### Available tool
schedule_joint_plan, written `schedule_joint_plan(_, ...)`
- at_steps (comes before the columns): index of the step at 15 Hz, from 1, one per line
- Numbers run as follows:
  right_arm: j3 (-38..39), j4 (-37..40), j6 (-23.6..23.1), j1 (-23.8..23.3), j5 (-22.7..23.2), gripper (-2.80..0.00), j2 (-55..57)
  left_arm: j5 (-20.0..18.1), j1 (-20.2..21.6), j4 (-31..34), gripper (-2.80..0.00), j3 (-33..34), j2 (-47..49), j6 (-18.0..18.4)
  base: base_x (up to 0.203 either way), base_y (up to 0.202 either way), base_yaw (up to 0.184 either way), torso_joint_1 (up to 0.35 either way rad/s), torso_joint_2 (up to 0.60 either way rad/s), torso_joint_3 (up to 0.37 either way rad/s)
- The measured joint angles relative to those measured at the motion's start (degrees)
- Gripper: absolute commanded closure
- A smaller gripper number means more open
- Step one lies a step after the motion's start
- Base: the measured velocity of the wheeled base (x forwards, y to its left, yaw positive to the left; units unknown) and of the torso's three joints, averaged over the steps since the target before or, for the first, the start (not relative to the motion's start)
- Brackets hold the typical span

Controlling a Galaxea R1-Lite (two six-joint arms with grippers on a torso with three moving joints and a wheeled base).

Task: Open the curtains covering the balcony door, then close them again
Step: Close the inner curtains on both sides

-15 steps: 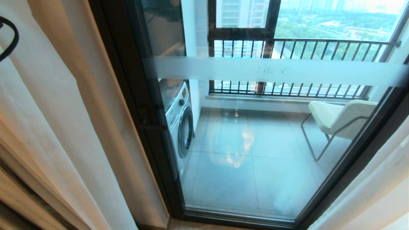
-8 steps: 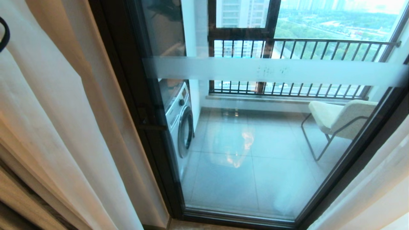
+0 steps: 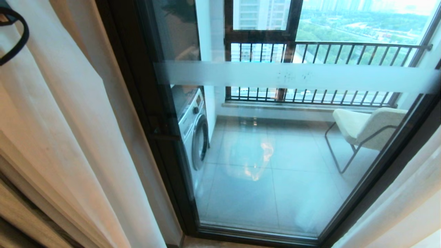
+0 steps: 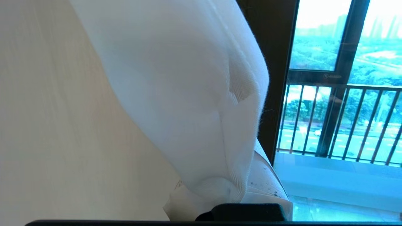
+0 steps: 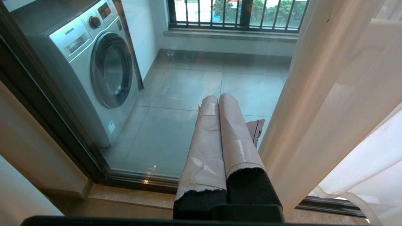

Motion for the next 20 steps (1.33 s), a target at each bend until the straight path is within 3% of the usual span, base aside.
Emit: schedule_joint_plan(20,0.0,0.0,0.0,0.0,0.0,0.00,0.0,0.0,-1.6,0.3,0.00,-0.8,0.9,0.7,0.000,-0.003,0.000,0.000,0.00,0.000)
